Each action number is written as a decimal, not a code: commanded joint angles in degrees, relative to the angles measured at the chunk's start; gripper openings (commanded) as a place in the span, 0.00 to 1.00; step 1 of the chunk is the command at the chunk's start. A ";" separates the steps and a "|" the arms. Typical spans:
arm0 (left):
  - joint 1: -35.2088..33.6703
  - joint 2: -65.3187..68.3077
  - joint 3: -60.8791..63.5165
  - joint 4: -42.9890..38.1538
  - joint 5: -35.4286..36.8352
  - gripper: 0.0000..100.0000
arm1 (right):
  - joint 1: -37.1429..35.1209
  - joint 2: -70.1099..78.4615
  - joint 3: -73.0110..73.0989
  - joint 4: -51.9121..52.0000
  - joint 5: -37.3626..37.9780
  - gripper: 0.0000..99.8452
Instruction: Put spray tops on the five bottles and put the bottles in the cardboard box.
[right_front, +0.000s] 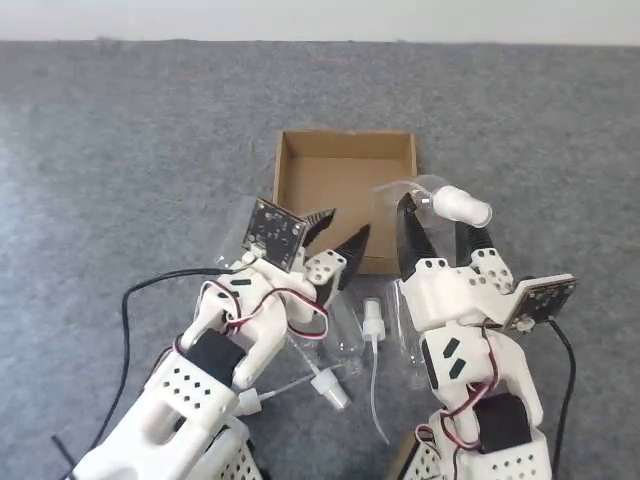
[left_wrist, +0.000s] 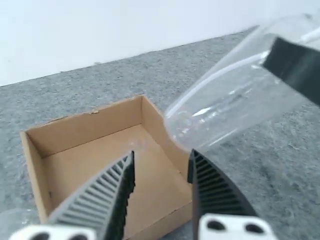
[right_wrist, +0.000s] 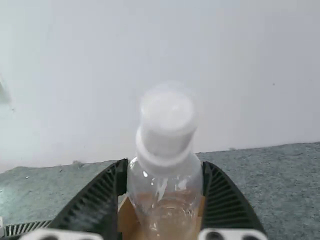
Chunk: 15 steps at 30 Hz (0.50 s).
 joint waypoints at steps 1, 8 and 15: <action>-4.92 -1.58 -4.35 1.05 -0.18 0.16 | 1.01 -0.48 -1.41 0.31 -0.18 0.08; -16.62 -1.58 -8.92 7.12 0.79 0.16 | 1.01 -0.48 0.35 0.48 0.00 0.08; -29.10 -1.58 -8.57 7.21 4.13 0.12 | 1.01 -0.48 0.70 0.48 0.09 0.08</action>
